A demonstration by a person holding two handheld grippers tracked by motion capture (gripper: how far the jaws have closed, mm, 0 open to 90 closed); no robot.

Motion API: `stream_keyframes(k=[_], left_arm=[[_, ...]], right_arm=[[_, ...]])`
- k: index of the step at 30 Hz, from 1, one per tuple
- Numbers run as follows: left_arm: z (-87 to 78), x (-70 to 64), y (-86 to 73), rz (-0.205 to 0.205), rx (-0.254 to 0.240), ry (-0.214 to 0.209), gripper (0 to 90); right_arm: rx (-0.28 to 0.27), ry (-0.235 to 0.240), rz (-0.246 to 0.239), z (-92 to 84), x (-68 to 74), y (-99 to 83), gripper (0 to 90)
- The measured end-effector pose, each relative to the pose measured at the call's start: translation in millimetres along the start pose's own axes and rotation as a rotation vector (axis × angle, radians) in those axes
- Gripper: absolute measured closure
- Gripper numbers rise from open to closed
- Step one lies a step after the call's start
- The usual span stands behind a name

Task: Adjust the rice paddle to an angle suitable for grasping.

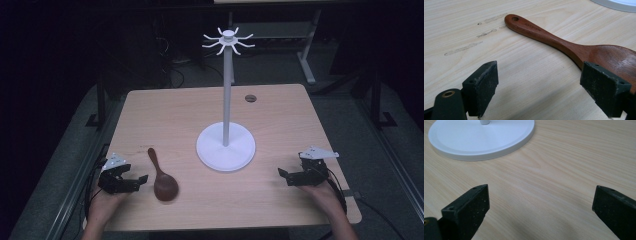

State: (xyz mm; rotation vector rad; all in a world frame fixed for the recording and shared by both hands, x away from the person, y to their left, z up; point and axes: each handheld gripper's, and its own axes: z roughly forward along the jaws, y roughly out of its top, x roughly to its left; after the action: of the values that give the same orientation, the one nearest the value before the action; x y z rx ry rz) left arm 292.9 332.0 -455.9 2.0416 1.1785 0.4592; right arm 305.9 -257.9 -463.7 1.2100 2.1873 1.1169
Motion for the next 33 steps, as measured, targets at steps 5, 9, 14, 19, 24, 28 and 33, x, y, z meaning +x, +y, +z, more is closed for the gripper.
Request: stream_keyframes(k=[5, 9, 14, 19, 24, 28, 33], left_arm=[[-1.8, -0.6, 0.6, -0.006, -0.002, 0.009, 18.7], [-3.0, -1.6, 1.3, -0.008, -0.010, 0.015, 21.8], [-3.1, -1.4, 1.3, -0.011, -0.008, 0.006, 29.7], [-2.6, 2.8, 5.1, -0.040, 0.008, 0.015, 43.5], [-2.7, 8.8, 10.5, -0.052, 0.022, 0.031, 61.4], [-4.7, 13.1, 16.4, -0.069, 0.026, 0.043, 76.3], [-4.5, 15.9, 26.2, -0.058, 0.036, 0.055, 89.6]], right_arm=[[-0.012, 0.001, 0.010, -1.1, -2.7, -1.2, 0.7], [-0.016, 0.003, 0.010, -0.6, -2.7, -0.4, 0.7], [-0.015, -0.002, 0.014, 1.2, -0.5, 2.2, 0.7], [-0.009, -0.002, 0.011, 1.2, 1.8, 1.7, 0.7], [-0.014, -0.001, 0.014, 2.0, -0.5, 1.6, 0.7], [-0.010, -0.005, 0.026, 2.4, -1.1, 0.9, 0.7], [-0.018, -0.017, 0.025, 0.2, -2.4, 0.7, 0.7]])
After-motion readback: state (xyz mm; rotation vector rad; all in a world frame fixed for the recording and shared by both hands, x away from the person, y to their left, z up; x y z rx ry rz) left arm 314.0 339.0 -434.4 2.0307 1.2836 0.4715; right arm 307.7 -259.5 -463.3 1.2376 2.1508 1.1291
